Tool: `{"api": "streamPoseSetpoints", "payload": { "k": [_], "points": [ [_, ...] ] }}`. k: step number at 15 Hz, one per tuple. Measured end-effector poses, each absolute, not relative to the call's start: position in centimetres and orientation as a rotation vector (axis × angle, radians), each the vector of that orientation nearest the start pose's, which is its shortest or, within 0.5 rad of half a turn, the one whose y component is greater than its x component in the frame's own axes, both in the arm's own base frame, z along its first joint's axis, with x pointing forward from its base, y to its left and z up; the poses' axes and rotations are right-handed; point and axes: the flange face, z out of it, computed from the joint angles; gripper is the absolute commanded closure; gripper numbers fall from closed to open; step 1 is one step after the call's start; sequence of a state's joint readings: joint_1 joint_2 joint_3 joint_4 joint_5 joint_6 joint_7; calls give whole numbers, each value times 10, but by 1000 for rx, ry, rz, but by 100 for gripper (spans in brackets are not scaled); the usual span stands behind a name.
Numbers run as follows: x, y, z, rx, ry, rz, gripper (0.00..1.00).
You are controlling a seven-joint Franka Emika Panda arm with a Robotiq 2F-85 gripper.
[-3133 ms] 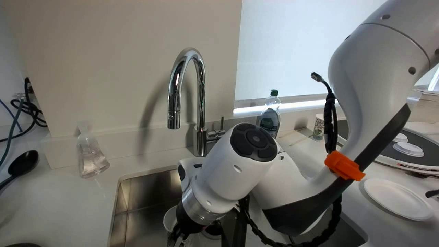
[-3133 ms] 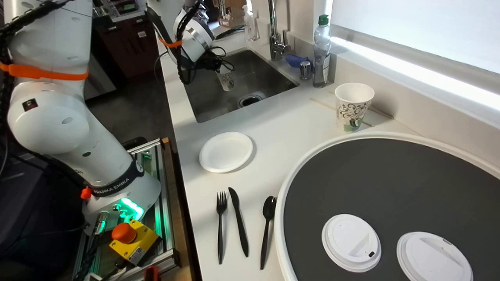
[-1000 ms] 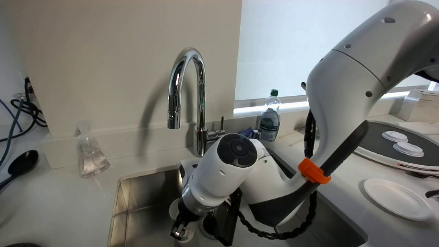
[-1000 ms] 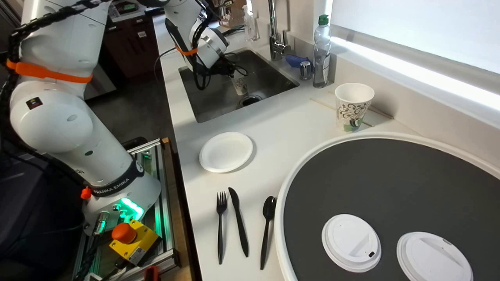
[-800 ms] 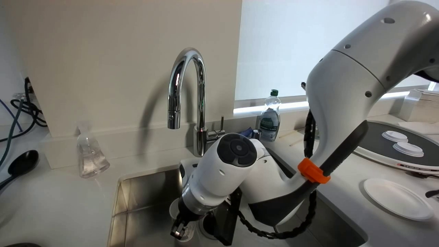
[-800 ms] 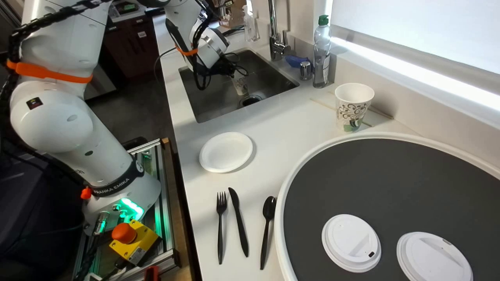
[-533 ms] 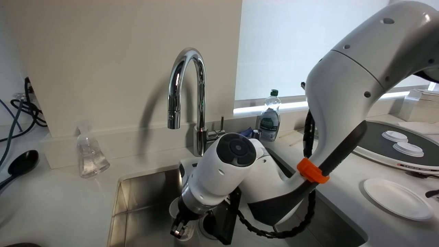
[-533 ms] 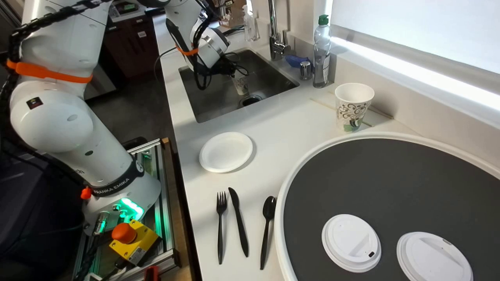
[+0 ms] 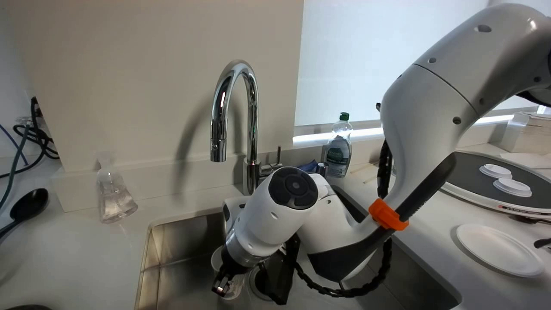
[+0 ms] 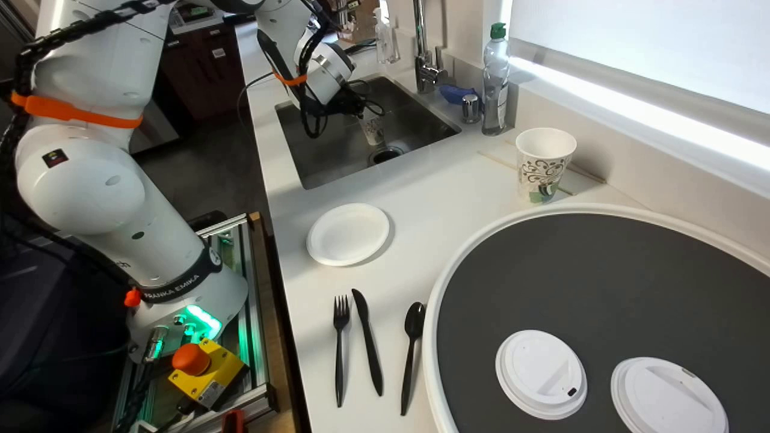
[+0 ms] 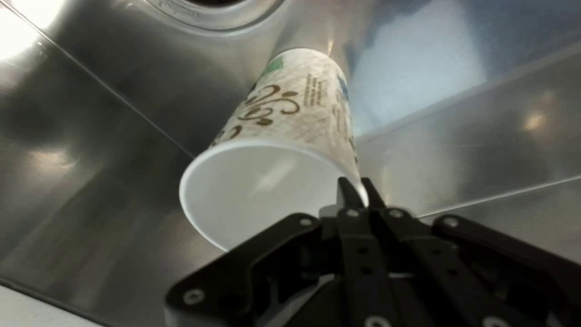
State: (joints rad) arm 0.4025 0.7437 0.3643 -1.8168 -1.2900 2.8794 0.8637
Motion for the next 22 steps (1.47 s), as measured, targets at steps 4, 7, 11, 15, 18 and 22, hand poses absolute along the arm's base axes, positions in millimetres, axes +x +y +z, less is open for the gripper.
{"api": "streamPoseSetpoints", "payload": {
  "k": [4, 7, 11, 15, 18, 22],
  "points": [
    [442, 477, 177, -2644, -1373, -794, 99],
    [442, 477, 177, -2644, -1373, -794, 99],
    [442, 477, 177, -2644, -1373, -794, 72],
    [442, 476, 176, -2648, -1372, -791, 51],
    [445, 473, 174, -2654, -1370, -791, 29],
    [449, 471, 179, -2660, -1360, -806, 1]
  ]
}}
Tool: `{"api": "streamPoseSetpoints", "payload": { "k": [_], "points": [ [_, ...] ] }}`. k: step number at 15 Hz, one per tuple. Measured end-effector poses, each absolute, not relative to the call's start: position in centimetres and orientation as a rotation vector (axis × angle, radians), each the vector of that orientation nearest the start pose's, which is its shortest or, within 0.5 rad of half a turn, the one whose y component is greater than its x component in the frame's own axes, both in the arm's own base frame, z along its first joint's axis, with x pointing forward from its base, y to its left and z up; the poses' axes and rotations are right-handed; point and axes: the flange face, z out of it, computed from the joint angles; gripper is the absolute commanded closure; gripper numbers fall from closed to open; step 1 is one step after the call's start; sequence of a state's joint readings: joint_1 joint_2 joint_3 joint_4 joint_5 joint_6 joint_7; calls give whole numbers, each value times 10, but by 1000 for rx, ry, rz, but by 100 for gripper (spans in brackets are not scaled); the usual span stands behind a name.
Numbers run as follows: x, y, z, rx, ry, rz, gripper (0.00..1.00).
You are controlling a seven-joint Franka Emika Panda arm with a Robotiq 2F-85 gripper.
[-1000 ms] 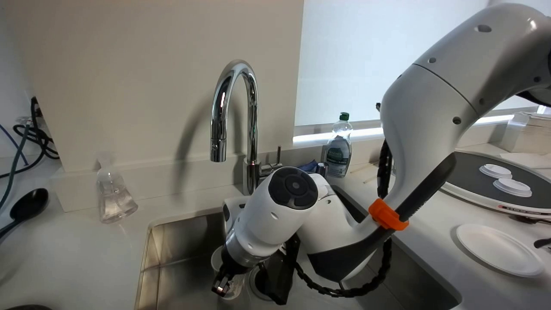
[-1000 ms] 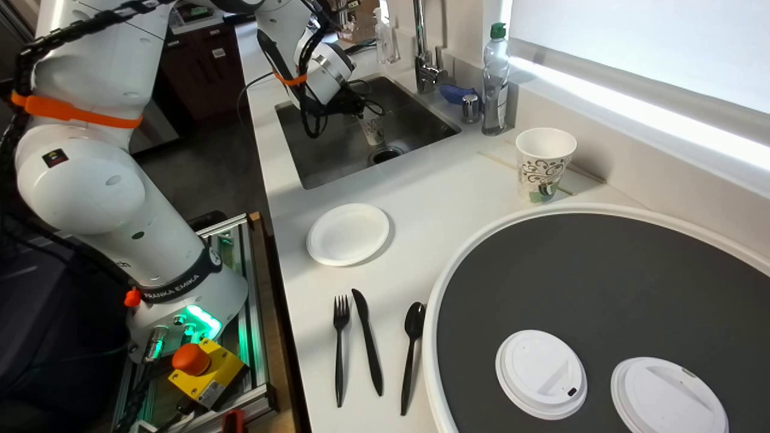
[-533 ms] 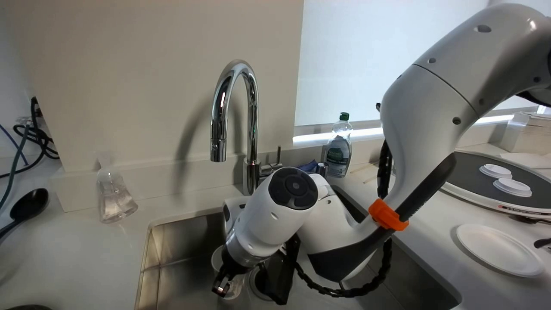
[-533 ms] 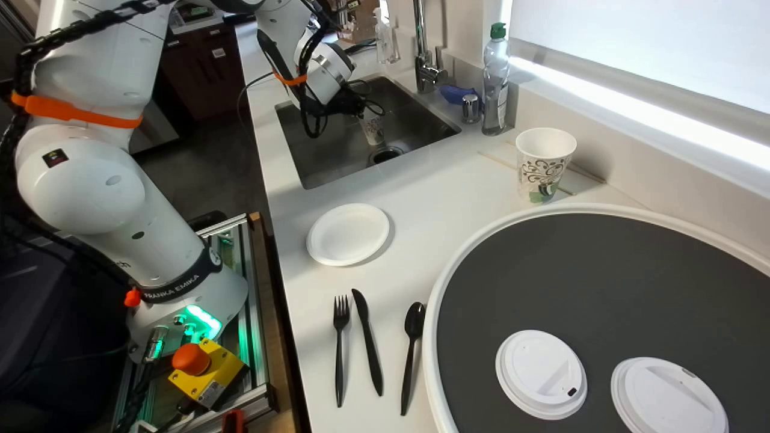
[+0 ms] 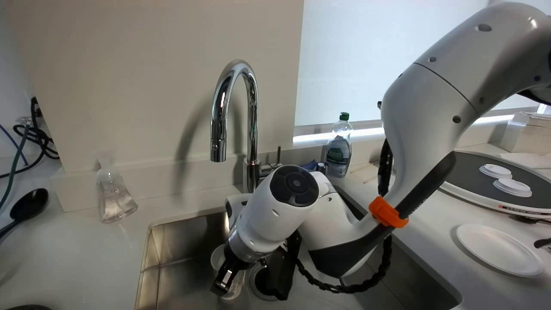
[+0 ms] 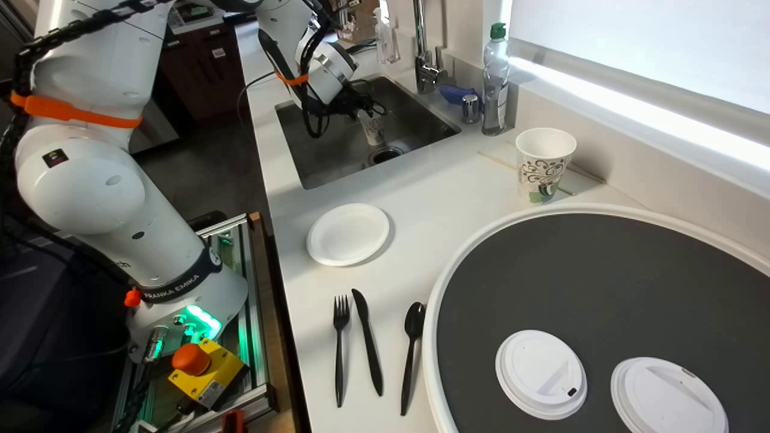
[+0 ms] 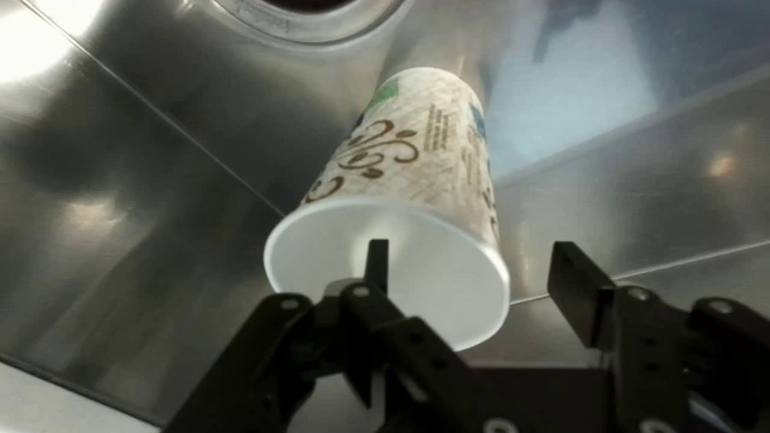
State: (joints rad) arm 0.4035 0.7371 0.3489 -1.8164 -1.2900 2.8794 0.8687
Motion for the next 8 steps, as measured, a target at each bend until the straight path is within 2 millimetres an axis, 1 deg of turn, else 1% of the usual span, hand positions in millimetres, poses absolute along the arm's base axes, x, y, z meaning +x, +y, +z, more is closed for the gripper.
{"api": "streamPoseSetpoints", "payload": {
  "k": [3, 8],
  "points": [
    [453, 470, 189, -2663, -1341, -835, 0],
    [458, 472, 214, -2654, -1328, -895, 0]
  ]
}}
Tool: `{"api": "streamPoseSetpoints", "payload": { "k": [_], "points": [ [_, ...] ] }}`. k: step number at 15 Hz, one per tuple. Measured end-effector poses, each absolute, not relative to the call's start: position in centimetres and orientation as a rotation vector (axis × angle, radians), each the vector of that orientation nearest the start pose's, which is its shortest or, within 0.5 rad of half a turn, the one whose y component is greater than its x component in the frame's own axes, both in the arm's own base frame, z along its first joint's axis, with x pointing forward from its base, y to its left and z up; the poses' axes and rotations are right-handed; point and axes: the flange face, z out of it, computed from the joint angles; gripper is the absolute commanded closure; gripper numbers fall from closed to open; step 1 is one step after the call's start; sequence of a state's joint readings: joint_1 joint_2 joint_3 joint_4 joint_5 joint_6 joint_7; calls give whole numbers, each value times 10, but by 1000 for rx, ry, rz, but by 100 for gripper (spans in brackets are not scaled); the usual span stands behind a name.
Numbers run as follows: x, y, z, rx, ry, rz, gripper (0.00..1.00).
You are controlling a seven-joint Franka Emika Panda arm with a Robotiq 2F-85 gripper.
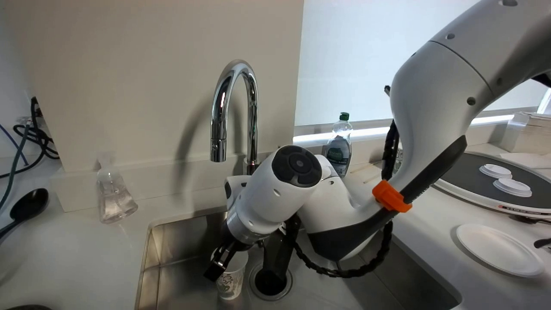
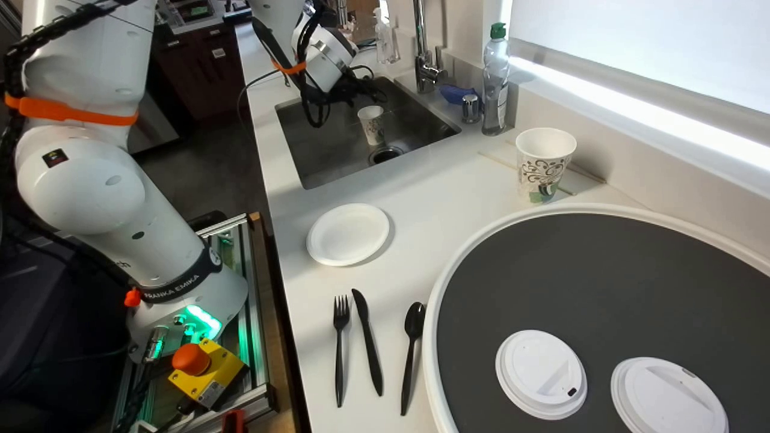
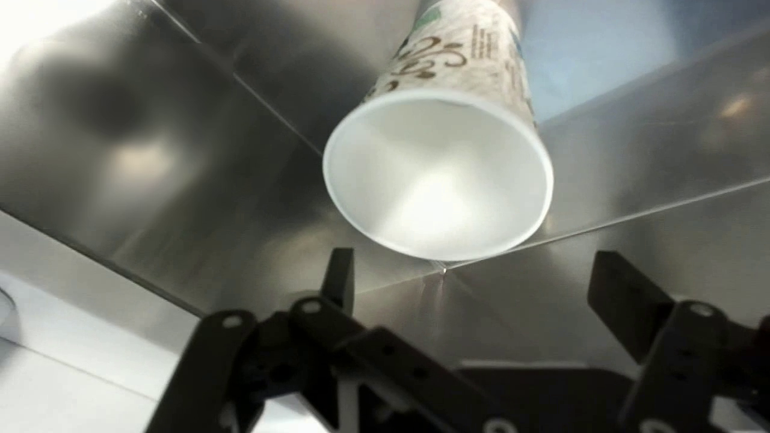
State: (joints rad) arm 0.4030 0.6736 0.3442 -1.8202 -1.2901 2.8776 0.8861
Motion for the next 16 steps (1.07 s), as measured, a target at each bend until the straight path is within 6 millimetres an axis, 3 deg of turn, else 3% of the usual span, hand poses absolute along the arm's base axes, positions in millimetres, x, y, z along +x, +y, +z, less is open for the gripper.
{"api": "streamPoseSetpoints", "payload": {
  "k": [9, 16],
  "points": [
    [435, 455, 234, -2736, -1213, -790, 0],
    [424, 406, 266, -2919, -928, -671, 0]
  ]
}}
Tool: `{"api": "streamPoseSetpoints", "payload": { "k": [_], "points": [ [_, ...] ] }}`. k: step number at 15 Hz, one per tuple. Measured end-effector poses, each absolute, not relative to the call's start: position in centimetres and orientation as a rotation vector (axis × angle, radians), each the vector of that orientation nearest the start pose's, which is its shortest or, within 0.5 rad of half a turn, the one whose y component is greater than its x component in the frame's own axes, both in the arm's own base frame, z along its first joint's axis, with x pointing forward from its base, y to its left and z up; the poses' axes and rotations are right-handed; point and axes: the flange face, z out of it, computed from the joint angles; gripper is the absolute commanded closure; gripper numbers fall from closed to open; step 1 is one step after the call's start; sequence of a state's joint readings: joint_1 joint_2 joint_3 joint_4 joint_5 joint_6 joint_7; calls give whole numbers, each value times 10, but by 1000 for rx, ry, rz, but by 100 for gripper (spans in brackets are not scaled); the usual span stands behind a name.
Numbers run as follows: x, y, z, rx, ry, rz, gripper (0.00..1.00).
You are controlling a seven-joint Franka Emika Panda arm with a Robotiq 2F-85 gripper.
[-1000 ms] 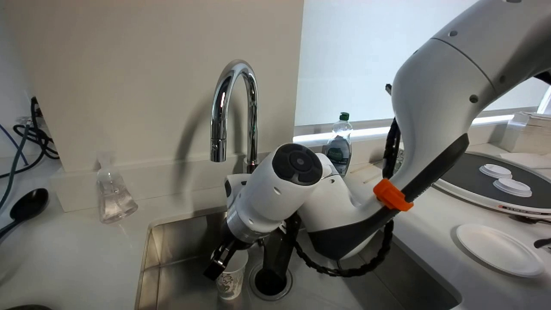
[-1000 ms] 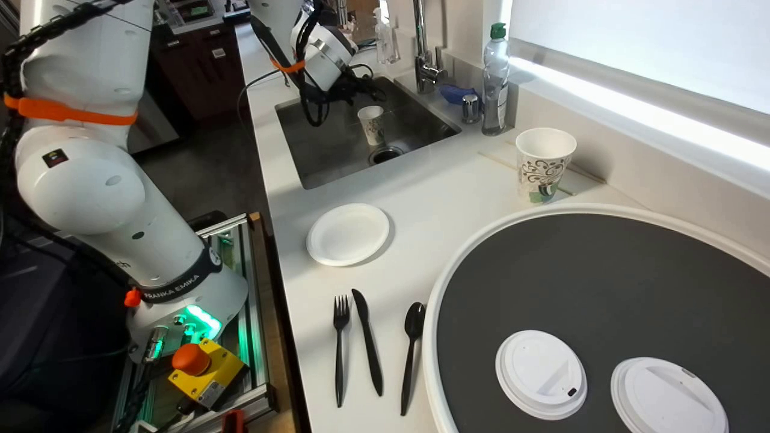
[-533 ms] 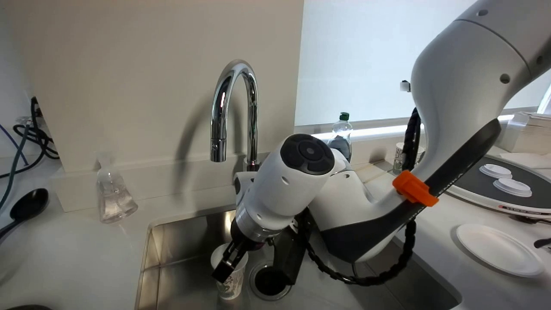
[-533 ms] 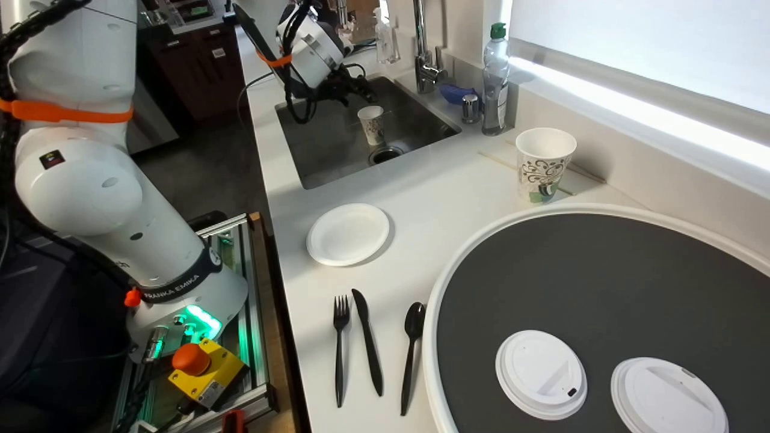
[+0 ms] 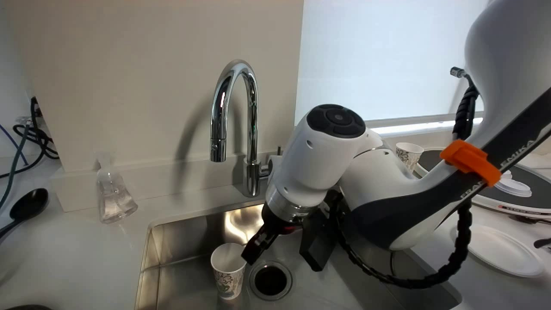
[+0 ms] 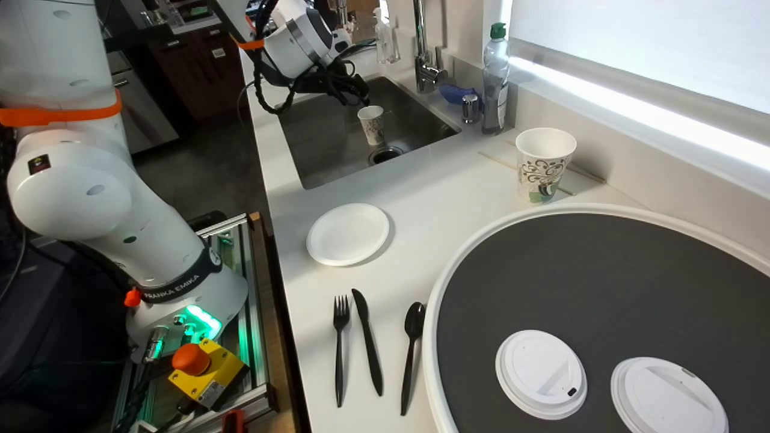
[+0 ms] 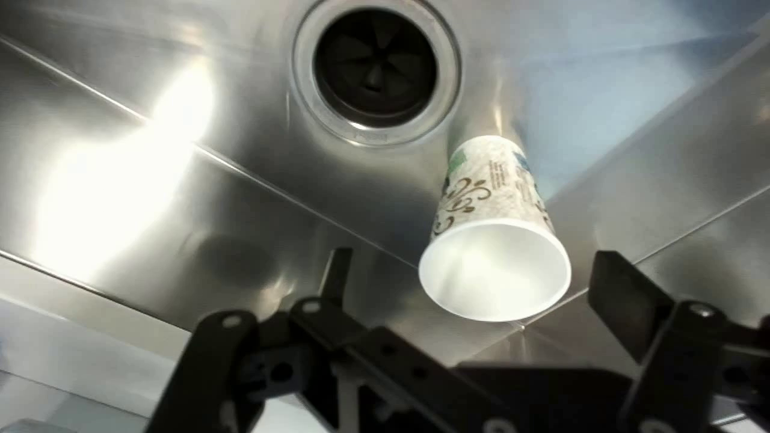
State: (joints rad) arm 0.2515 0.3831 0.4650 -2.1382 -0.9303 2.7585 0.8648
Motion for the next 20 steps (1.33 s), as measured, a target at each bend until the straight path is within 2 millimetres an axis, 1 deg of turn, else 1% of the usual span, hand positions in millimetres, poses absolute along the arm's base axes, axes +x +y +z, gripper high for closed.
{"api": "streamPoseSetpoints", "payload": {
  "k": [2, 4, 8, 10, 12, 15, 20],
  "points": [
    [422, 392, 274, -2968, -852, -653, 0],
    [420, 384, 278, -2983, -827, -654, 0],
    [418, 383, 278, -2987, -819, -650, 0],
    [423, 379, 277, -3033, -797, -643, 0],
    [437, 368, 276, -3153, -708, -639, 0],
    [466, 349, 280, -3312, -531, -666, 0],
    [506, 328, 285, -3502, -136, -701, 0]
  ]
}}
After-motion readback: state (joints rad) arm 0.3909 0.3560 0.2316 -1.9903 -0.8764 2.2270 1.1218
